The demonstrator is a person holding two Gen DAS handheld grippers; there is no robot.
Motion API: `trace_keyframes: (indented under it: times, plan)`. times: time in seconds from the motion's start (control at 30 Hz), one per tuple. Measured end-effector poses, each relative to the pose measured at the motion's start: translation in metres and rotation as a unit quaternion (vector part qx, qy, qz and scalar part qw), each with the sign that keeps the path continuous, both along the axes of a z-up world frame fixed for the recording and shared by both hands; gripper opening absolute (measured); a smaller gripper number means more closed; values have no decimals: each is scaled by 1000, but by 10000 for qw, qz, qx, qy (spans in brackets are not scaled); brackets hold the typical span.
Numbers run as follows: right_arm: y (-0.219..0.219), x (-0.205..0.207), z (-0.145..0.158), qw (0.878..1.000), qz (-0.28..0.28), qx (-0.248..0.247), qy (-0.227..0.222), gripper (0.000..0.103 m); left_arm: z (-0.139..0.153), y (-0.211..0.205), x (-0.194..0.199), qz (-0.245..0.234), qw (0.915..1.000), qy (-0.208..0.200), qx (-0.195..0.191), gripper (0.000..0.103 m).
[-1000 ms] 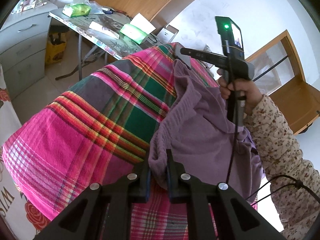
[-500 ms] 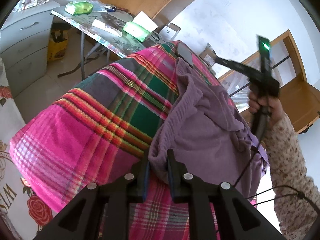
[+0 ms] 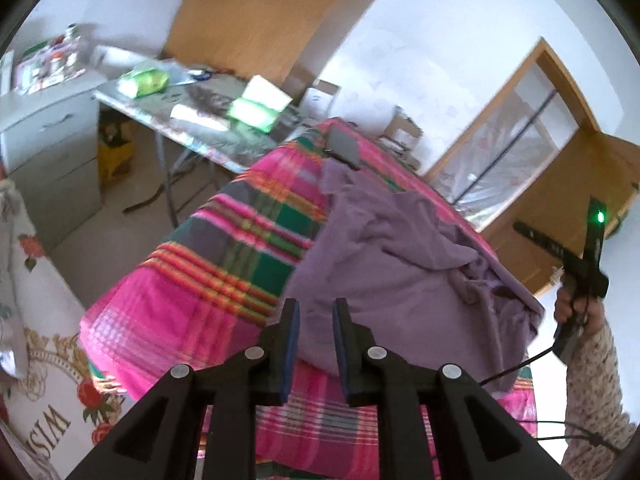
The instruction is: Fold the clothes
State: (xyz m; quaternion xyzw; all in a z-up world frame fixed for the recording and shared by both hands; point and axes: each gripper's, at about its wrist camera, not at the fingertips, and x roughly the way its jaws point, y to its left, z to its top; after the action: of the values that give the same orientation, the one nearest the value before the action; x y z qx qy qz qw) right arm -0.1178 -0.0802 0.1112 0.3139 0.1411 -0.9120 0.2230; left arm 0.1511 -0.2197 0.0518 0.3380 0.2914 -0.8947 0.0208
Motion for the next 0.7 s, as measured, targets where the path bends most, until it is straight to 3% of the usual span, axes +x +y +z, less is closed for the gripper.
trace_keyframes:
  times: [0.2, 0.3, 0.43, 0.57, 0.7]
  plan:
    - [98, 46, -3, 9954, -909, -307, -13, 18, 6, 42, -30, -882, 9959, 13, -206, 23]
    - [132, 64, -13, 9913, -1273, -312, -93, 19, 3, 70, -46, -1335, 9905, -115, -303, 26]
    - [176, 82, -29, 9823, -1736, -677, -205, 24, -6, 106, -65, -1926, 9800, -345, -353, 27]
    - [206, 87, -52, 9707, -2097, -1067, -489, 24, -15, 135, -74, -2240, 9718, -524, -517, 27]
    - [214, 90, -70, 9658, -2055, -1421, -694, 24, -20, 163, -87, -2586, 9618, -680, -580, 27]
